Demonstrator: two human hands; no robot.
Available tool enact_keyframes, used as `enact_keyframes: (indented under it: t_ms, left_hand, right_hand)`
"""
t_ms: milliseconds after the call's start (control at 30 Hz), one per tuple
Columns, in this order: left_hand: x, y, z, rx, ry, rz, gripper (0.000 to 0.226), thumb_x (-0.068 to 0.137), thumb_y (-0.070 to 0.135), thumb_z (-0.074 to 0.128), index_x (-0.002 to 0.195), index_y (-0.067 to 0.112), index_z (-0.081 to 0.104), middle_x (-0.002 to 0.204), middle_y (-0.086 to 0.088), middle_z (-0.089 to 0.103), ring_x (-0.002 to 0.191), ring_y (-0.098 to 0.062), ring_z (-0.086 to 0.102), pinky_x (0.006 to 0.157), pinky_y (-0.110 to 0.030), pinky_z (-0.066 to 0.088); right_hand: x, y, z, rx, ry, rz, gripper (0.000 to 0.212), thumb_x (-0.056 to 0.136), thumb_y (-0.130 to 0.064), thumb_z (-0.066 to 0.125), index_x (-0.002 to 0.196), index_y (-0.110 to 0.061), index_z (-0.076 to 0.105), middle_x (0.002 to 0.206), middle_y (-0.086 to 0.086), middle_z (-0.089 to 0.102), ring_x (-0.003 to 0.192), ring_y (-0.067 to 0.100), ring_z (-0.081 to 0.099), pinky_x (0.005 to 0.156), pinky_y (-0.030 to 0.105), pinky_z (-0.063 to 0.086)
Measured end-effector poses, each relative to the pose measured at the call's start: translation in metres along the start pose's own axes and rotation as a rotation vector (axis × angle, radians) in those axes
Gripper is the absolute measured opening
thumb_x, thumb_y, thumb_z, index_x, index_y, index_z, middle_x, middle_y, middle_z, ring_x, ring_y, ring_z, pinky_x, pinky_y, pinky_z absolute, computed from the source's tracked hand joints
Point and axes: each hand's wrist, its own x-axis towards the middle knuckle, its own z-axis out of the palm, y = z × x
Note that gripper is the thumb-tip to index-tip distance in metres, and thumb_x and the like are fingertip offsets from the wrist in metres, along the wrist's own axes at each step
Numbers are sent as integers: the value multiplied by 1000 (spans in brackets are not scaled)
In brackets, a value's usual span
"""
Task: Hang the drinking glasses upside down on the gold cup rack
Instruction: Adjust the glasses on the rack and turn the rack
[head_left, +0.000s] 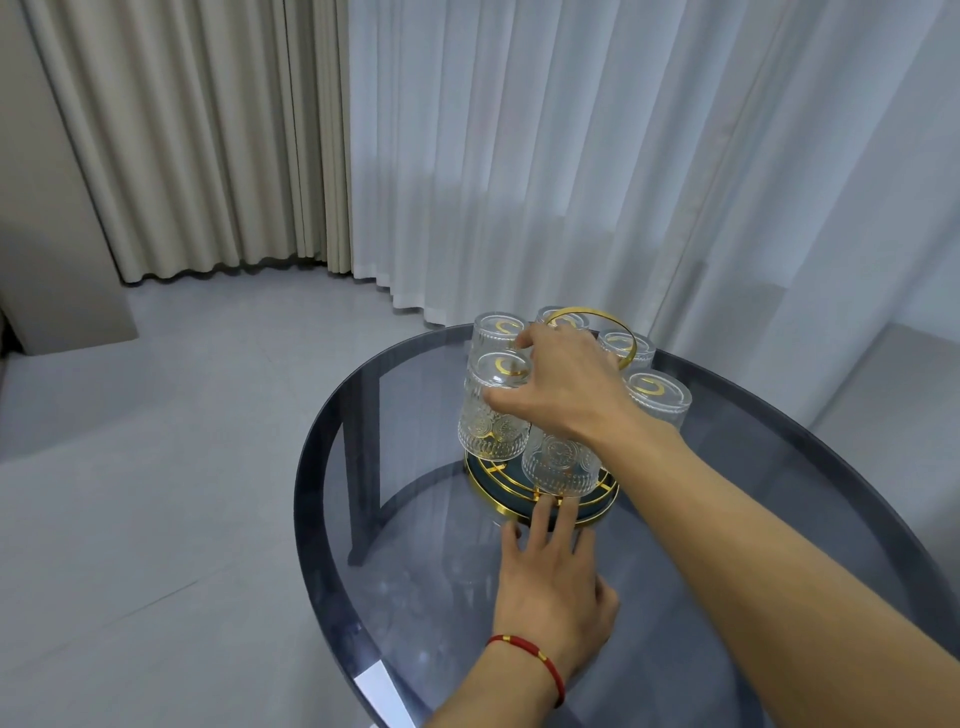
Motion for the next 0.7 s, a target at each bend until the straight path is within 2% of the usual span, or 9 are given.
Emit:
enact_keyframes:
  t_ms: [100,200,433,600,700]
  left_hand:
    - [0,0,0,-1,-6,-3,46,92,39,39,131,17,51,161,-5,22,149,-30,9,113,-59,22]
    - [-1,0,-1,0,12,1,43,91,39,40,126,16,53,161,-5,24,148,-30,11,112,-59,23]
    - [-4,-3,4,-12,110,43,44,87,39,43,120,15,60,158,-8,35,147,-32,23,106,-59,33]
    - [-3,-3,5,-5,141,47,45,85,38,44,117,15,63,158,-9,36,144,-33,27,102,-56,36]
    - [-3,0,6,16,123,44,44,86,36,42,118,13,62,162,-10,29,146,-35,23,103,-57,35]
  right_hand:
    - [3,2,1,-25,-20,-24,62,77,-60,69,123,-18,66,132,7,59,130,30,49,107,58,39]
    - [3,4,1,-37,-16,-47,62,78,-62,68,123,-18,67,133,7,58,132,30,47,107,59,38]
    - [-9,21,-10,3,-47,-133,74,82,-62,69,145,-26,52,145,3,50,141,25,38,114,56,33]
    - [-25,57,-30,113,95,-169,50,90,-51,66,132,-23,65,135,-4,63,131,19,50,112,51,39]
    - [-33,73,-32,98,72,-165,57,87,-60,58,132,-25,64,137,-5,63,133,19,49,113,51,36]
